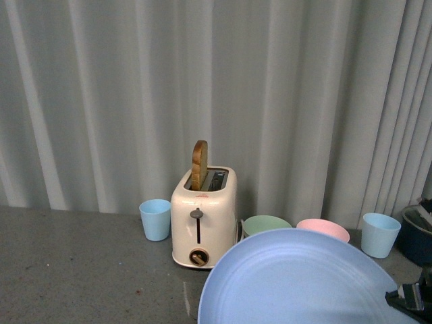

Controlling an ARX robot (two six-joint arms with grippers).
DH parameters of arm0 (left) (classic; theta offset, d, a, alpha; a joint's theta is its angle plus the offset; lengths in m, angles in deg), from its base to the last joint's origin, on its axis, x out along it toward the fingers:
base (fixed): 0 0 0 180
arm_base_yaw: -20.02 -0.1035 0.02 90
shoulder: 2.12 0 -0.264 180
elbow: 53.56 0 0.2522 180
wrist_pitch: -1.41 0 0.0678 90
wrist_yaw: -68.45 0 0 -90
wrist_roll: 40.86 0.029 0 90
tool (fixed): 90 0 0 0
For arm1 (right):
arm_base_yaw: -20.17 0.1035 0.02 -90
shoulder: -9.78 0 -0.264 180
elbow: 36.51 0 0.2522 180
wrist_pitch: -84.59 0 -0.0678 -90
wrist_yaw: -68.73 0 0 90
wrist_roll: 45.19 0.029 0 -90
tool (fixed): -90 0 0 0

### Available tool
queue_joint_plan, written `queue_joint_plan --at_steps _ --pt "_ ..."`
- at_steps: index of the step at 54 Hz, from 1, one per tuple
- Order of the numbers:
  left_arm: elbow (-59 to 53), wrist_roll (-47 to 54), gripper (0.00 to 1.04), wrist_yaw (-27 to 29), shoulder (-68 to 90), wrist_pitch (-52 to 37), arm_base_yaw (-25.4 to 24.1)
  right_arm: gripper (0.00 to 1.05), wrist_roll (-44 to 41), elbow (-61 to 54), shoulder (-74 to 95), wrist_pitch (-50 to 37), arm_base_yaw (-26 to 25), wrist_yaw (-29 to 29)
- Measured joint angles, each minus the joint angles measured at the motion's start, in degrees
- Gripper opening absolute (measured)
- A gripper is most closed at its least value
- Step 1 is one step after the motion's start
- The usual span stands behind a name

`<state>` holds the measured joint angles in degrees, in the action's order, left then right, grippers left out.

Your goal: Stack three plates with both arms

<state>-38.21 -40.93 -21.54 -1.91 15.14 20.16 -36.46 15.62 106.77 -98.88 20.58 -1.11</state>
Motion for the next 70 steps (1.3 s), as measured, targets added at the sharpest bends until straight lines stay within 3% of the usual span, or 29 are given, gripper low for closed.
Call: queue_joint_plan --at_steps 25,58,70 --pt "0.0 0.0 0.98 0.0 0.0 0.0 0.0 0.03 9.4 -0.7 11.4 -7.1 -0.6 3.6" --pt "0.0 0.0 0.98 0.0 0.0 0.0 0.0 0.03 10.7 0.3 14.7 -4.4 0.3 3.0" --pt "0.0 0.0 0.98 0.0 0.0 0.0 0.0 0.36 10.8 0.9 14.7 -3.3 -0.3 3.1"
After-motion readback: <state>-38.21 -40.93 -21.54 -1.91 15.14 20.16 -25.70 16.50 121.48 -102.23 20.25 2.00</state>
